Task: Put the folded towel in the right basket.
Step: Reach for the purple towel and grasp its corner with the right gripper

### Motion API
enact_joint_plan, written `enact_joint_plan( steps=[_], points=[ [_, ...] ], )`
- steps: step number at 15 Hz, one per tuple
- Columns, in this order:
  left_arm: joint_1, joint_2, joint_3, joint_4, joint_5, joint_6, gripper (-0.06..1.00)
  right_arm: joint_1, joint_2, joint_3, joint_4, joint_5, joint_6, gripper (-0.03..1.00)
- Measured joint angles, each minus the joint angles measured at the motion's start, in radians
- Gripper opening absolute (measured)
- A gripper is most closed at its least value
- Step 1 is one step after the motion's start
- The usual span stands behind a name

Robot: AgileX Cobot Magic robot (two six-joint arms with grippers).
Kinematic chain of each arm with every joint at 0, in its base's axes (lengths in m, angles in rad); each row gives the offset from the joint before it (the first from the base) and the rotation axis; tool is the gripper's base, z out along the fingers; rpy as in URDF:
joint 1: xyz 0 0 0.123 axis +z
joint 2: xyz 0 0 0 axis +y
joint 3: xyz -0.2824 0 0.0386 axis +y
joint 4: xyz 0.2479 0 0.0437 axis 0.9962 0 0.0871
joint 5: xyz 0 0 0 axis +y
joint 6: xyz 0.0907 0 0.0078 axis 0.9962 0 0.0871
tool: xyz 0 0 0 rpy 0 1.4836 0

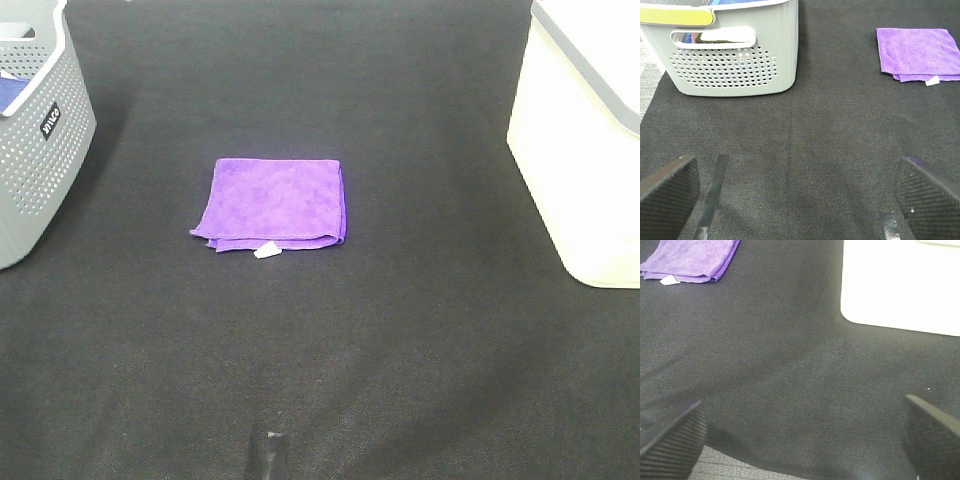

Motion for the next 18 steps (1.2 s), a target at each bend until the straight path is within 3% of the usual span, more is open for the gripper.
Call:
enact_joint_plan(
  steps=[18],
  points=[
    [0.000,0.000,0.000,0.000,0.000,0.000,0.99,0.000,0.000,0.000,0.004,0.000,0.000,0.99]
  ],
)
